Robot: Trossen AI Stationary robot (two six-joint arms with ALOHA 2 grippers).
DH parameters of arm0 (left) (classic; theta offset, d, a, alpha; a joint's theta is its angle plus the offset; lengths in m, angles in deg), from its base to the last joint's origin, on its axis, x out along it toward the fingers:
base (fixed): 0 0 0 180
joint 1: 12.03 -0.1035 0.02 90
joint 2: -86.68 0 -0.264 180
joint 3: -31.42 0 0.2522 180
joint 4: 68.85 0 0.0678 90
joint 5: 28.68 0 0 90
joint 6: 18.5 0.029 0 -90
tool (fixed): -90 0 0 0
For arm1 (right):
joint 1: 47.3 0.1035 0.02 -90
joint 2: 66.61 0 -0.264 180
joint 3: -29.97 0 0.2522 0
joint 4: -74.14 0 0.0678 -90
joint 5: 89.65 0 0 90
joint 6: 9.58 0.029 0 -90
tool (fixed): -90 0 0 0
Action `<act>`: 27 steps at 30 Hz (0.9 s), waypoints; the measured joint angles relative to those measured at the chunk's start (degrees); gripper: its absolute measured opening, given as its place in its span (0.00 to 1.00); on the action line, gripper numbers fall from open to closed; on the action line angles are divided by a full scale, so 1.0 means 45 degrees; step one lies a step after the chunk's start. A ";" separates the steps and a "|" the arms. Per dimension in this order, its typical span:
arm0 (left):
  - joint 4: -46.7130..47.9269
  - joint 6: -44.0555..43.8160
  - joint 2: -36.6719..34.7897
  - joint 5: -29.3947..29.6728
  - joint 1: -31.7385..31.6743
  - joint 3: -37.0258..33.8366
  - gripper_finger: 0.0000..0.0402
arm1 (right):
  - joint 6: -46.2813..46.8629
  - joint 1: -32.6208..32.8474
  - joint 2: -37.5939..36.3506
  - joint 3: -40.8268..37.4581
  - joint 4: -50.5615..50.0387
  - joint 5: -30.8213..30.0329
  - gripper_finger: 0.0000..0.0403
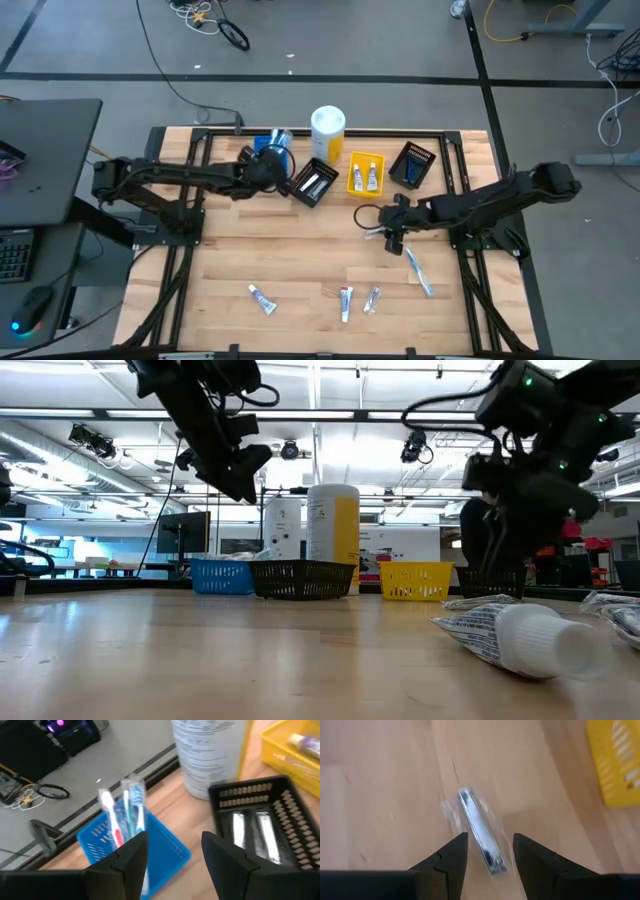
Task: Pick & Place Travel size toiletries
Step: Put the silver nail cutter into the left black bin
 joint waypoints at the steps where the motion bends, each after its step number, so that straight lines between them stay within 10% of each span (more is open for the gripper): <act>1: -0.0016 -0.0042 0.0003 -0.0008 0.0090 0.0000 0.48 | -0.0062 -0.0031 0.0188 0.0000 0.0007 0.0014 0.42; 14: -0.0801 0.0125 0.0010 -0.0909 0.1029 -0.0010 0.42 | -0.0306 -0.0065 0.1937 0.0044 0.0479 -0.0078 0.36; 27: -0.4784 0.3208 0.0010 -0.6377 0.1355 -0.0010 0.37 | -0.2298 -0.0070 0.2198 -0.0017 0.5754 0.0023 0.14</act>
